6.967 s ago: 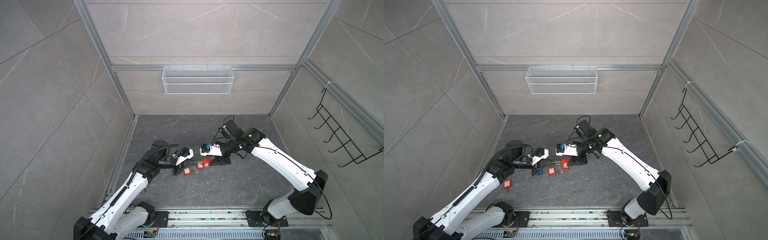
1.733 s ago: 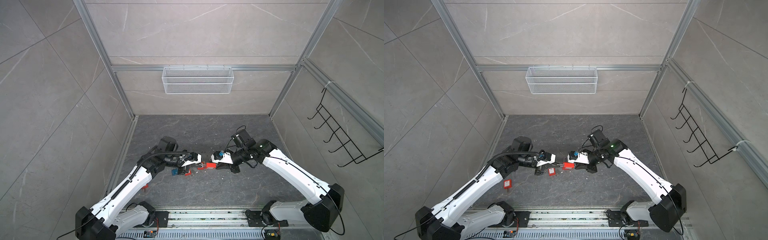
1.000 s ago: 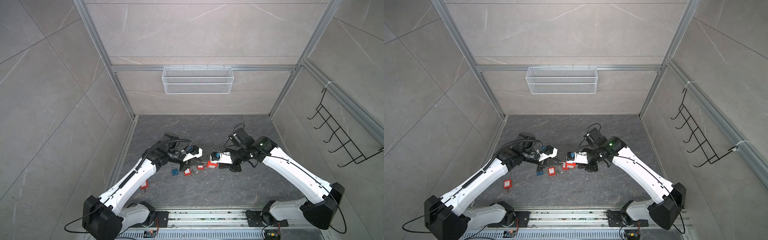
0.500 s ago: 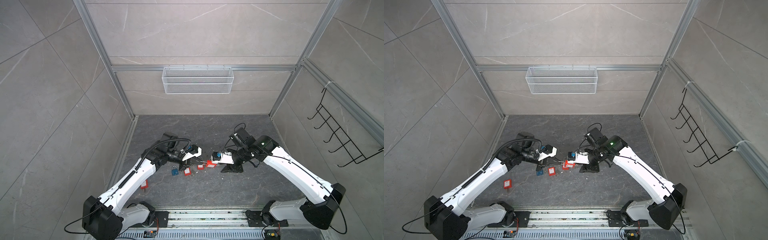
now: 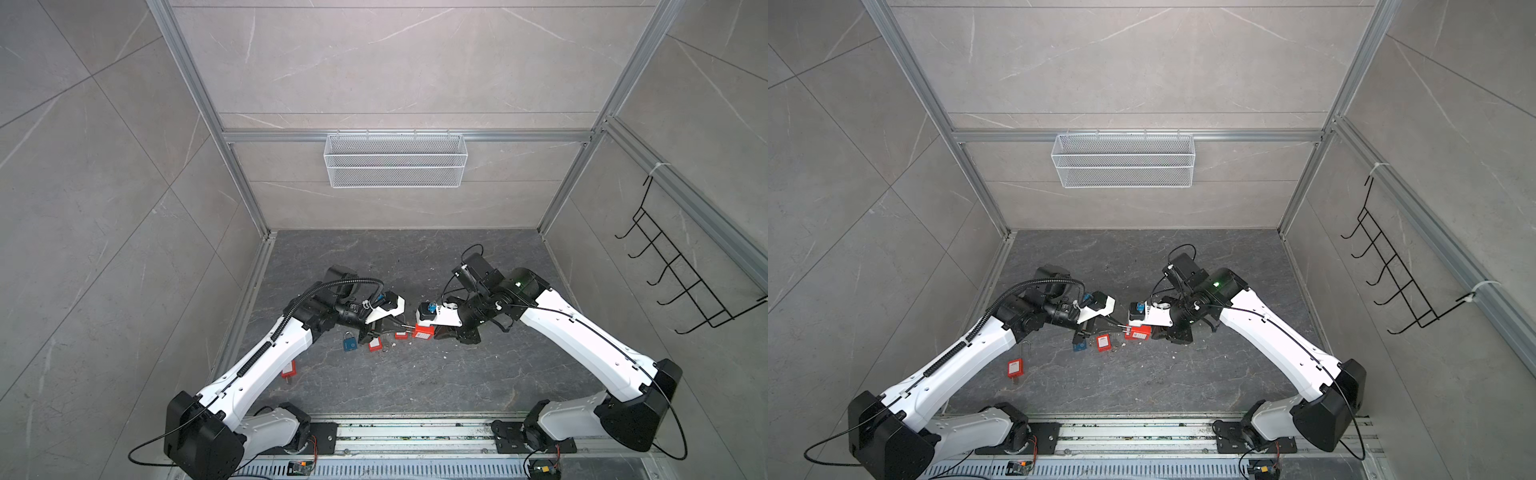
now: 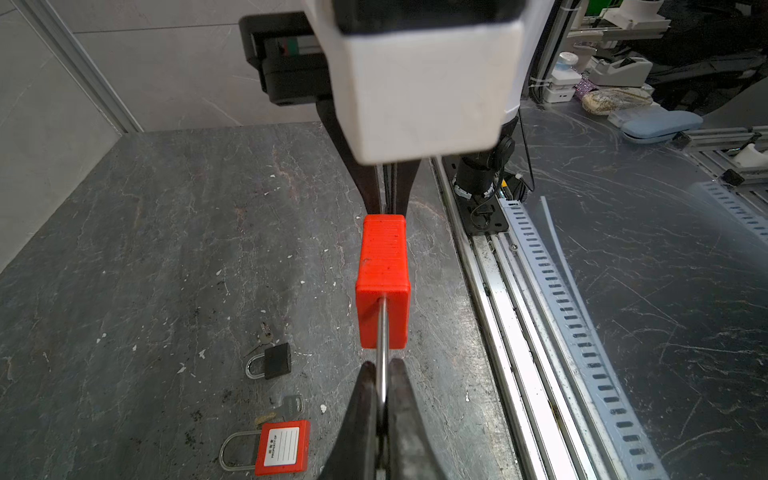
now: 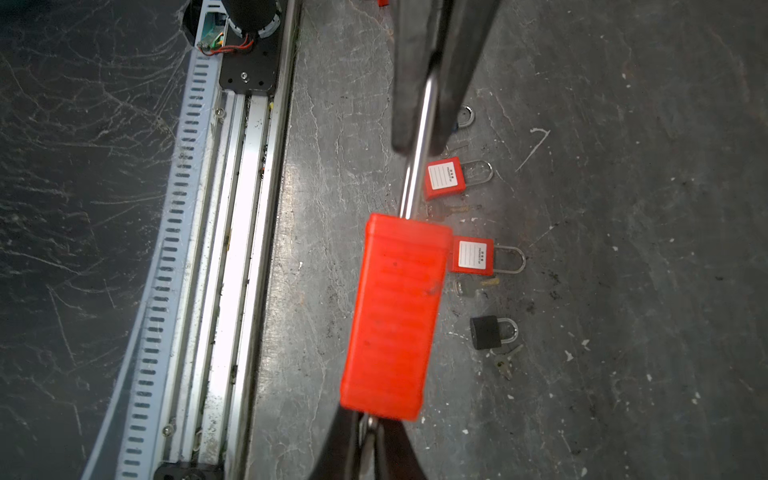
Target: Lock with the key
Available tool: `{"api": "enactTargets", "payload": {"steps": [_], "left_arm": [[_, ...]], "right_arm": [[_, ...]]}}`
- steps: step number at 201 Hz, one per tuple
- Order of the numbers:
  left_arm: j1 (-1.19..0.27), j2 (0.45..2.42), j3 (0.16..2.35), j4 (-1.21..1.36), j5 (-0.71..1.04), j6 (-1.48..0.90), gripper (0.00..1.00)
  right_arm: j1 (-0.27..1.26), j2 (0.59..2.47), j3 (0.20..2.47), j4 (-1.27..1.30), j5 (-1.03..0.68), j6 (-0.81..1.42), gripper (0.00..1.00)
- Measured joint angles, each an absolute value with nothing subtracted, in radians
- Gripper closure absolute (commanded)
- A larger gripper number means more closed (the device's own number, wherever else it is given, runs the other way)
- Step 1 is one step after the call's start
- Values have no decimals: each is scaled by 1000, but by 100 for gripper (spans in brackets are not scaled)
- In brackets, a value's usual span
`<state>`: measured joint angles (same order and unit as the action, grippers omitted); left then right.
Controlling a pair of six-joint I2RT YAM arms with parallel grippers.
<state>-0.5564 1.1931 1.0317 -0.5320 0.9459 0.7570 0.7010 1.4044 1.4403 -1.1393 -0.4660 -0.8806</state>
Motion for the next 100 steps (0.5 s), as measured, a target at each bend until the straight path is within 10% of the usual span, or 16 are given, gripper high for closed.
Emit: {"api": "enactTargets", "payload": {"steps": [100], "left_arm": [[-570,1079,980,-568,888,824,100]], "right_arm": [[646,1408,1409,-1129,-619,-962,100]]}}
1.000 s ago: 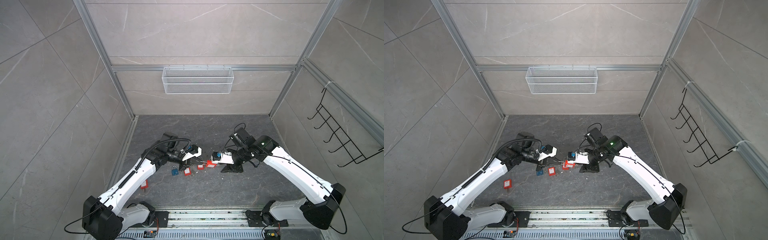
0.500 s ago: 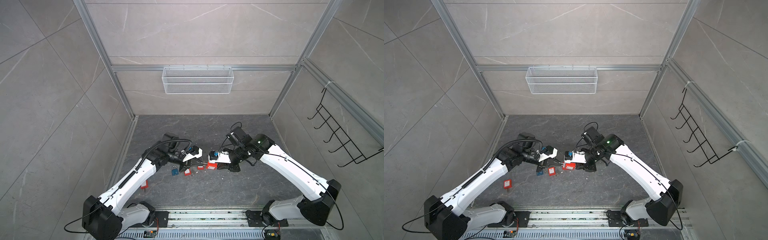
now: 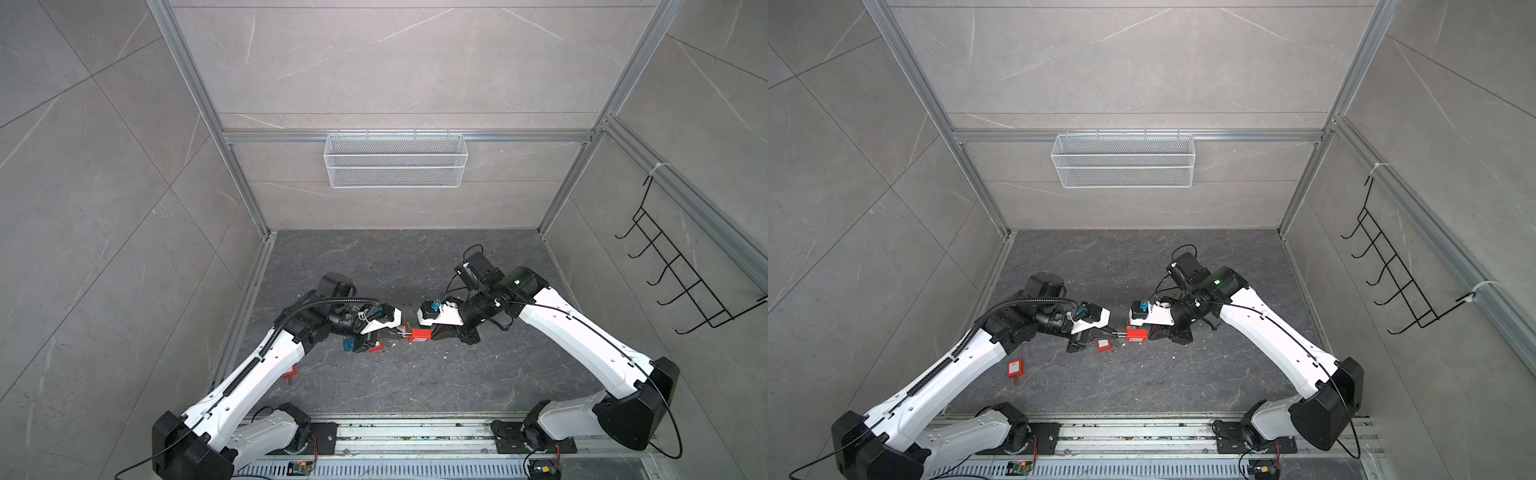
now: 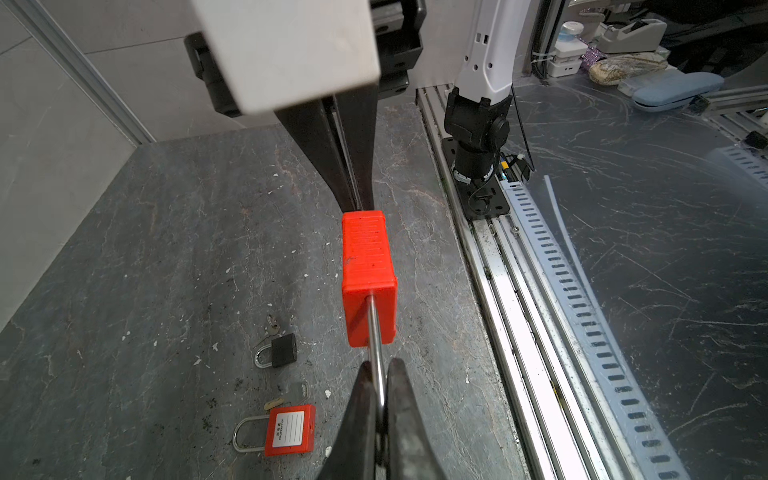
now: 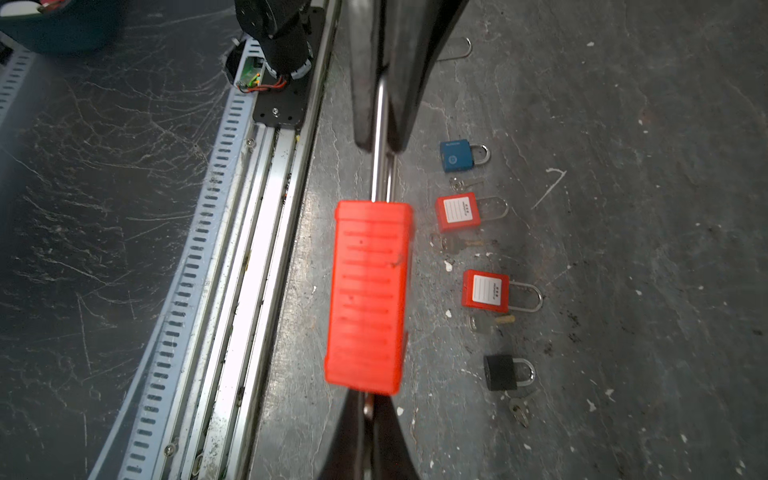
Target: Lock with the key
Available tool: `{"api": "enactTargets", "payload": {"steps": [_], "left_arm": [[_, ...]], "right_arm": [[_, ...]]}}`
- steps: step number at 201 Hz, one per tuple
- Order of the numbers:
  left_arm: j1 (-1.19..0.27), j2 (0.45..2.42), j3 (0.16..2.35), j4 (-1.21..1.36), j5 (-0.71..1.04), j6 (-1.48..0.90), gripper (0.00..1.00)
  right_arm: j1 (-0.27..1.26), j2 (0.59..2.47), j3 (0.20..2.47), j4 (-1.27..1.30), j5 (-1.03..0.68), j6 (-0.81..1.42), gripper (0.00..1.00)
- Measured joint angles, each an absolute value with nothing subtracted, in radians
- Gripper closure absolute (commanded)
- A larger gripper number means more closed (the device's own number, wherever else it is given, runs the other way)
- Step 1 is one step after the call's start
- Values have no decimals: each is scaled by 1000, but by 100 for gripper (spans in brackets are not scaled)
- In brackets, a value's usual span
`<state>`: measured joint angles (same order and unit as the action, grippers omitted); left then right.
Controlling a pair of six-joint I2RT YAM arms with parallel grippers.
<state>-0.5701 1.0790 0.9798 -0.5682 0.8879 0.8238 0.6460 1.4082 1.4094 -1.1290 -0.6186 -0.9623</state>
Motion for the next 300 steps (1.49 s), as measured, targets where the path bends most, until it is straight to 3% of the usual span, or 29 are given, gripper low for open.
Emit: {"api": "enactTargets", "payload": {"steps": [102,185,240,300], "left_arm": [[-574,1029,939,-543,818,815,100],[-488,1132,966,-586,969,762,100],[-488,1167,1007,-659,963,787,100],[-523,1361,1194,-840,860,867,100]], "right_arm": [[639,1475,1440,-1156,-665,-979,100],[692,1255,1234,-1010,-302,-901,100],[657,1254,1229,-1009,-291,-799,100],[537,1227,1126,-868,-244,-524,100]]}}
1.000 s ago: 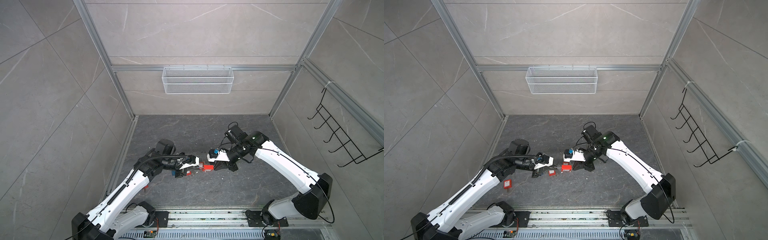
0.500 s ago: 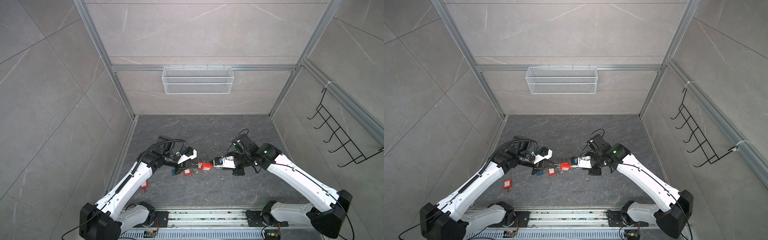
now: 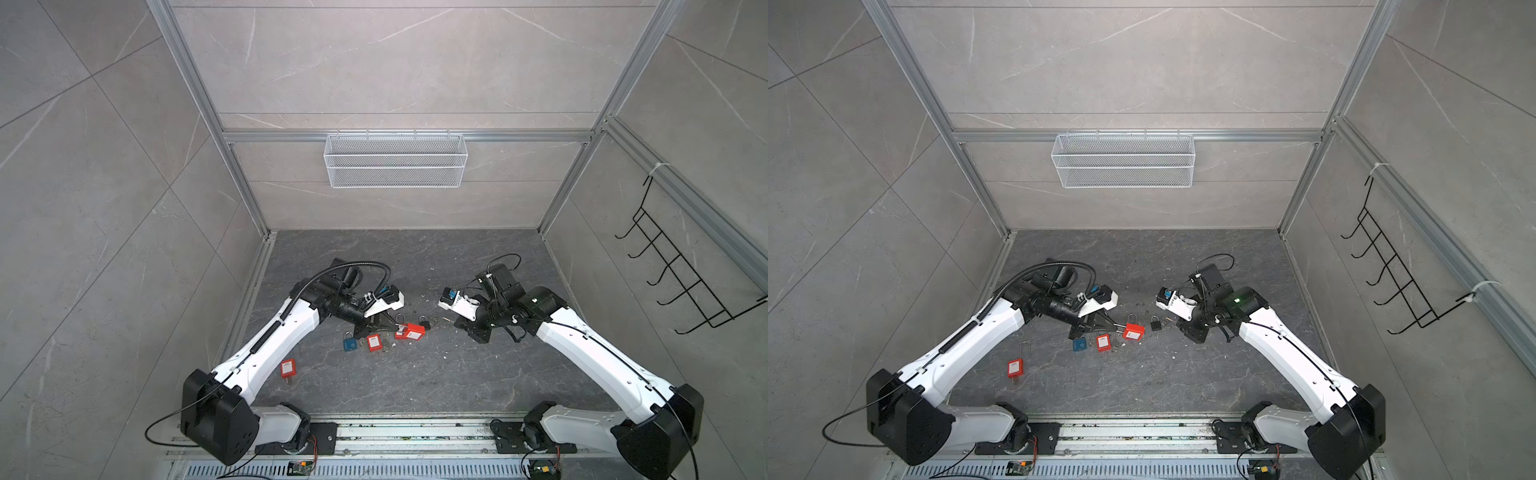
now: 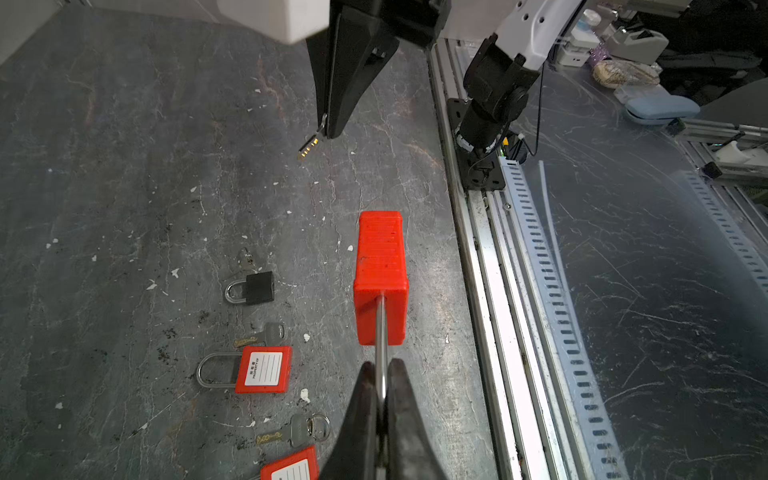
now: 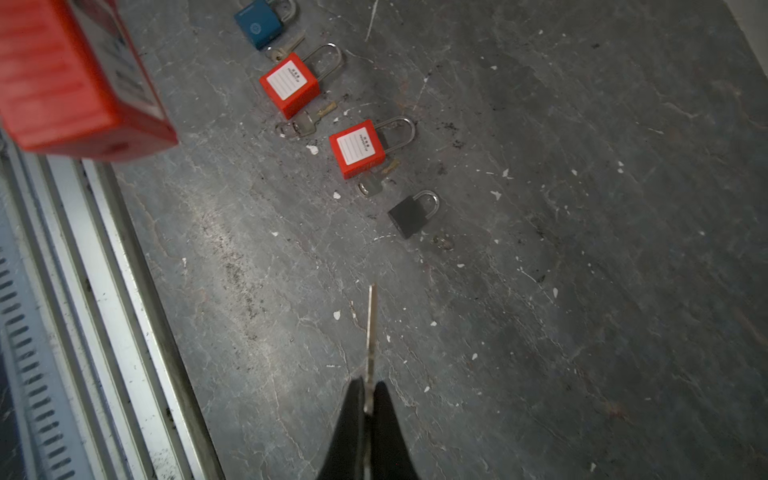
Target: Lock with the key
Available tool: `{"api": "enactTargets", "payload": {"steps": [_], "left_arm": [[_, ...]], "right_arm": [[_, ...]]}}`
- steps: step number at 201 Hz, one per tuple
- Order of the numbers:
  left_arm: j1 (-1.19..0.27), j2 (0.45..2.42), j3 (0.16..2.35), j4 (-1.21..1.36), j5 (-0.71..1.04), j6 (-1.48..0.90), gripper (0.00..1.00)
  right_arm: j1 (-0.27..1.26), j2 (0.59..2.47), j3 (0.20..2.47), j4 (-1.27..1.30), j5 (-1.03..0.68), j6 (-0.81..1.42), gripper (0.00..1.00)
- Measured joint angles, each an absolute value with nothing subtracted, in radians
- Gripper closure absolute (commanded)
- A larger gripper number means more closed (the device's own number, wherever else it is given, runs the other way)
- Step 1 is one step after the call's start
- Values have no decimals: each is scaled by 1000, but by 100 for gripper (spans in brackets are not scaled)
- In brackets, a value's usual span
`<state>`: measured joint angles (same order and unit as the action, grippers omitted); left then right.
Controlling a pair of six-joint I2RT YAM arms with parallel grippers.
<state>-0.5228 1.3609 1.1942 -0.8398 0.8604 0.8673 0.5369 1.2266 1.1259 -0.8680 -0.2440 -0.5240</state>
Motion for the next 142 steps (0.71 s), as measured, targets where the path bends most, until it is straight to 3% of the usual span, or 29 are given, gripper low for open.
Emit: {"api": "enactTargets", "payload": {"steps": [89,142], "left_arm": [[-659,1771,1468,-1080,679,950,100],[-735,1997,1676,-1195,590,963,100]], "right_arm": [[498,1115,1059,-770,14,-99,100],[495,1063,988,-766,54,194,100]]}}
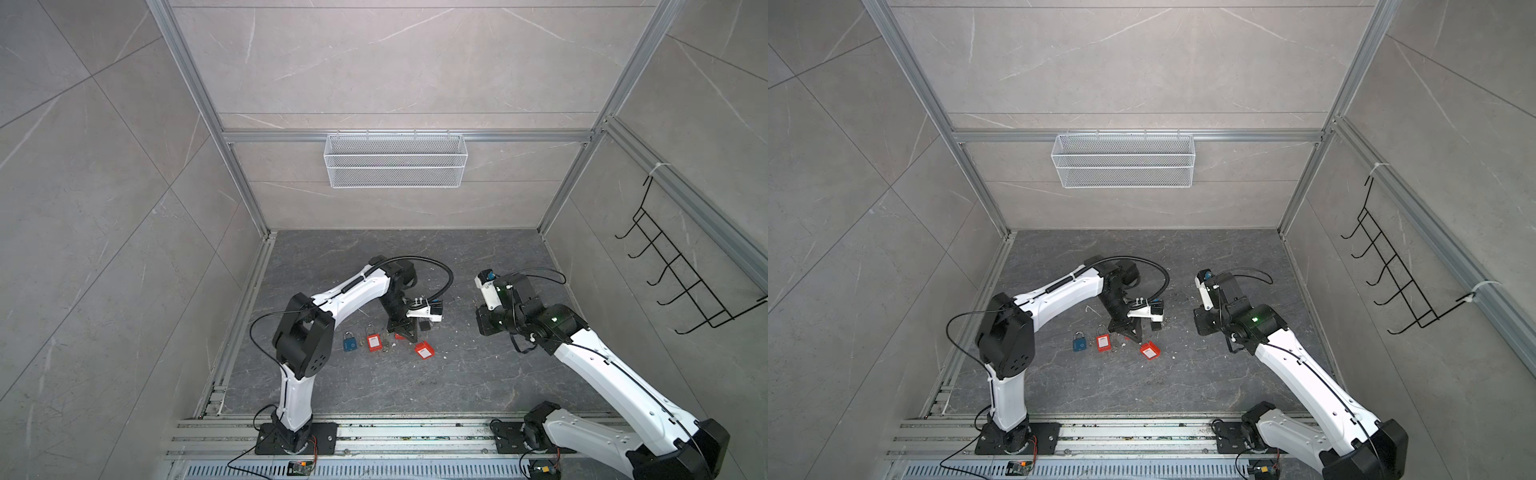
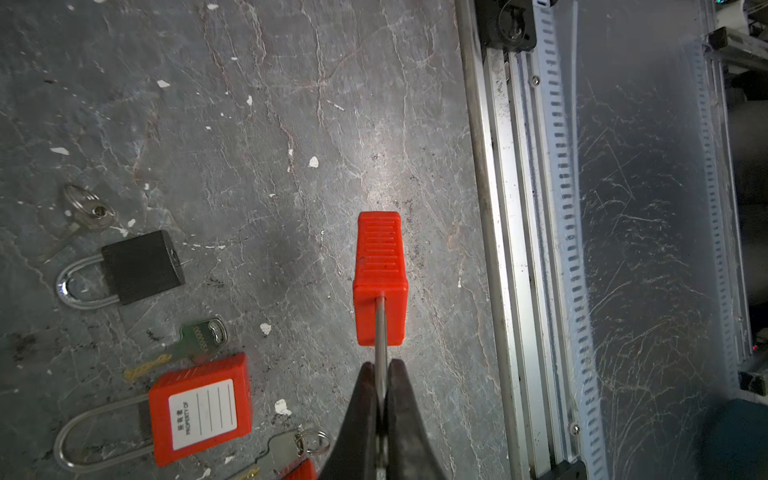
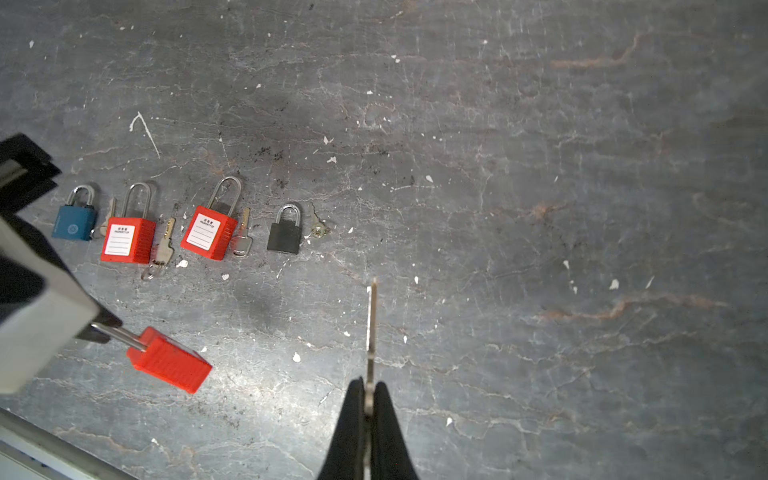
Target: Lock with the key
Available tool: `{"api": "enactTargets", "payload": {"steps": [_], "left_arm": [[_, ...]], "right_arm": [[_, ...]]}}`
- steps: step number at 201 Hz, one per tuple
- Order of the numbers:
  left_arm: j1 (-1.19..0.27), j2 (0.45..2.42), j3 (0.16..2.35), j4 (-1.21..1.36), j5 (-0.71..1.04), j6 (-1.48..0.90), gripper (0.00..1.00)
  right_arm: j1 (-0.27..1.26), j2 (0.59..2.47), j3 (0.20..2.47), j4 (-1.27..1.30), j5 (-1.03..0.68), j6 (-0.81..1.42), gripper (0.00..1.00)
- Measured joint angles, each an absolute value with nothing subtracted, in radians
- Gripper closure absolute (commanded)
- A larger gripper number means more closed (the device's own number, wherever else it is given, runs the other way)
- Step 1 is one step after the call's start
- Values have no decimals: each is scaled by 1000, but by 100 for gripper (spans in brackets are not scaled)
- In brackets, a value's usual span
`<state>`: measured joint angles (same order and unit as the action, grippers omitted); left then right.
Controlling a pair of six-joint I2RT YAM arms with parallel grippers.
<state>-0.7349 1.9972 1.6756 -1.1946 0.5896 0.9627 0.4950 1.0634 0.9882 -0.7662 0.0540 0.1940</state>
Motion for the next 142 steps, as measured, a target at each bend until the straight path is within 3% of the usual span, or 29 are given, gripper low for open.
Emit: {"api": "enactTargets", "payload": {"steps": [73,142], "left_arm": [[-769,2218,1863,-1295,524,969,100],[-799,2315,2006,-1362,499,940,97]], "right_arm": [[495,1041,849,-765,47,431,100],[495,1031,723,-706,-67,540,100]]}}
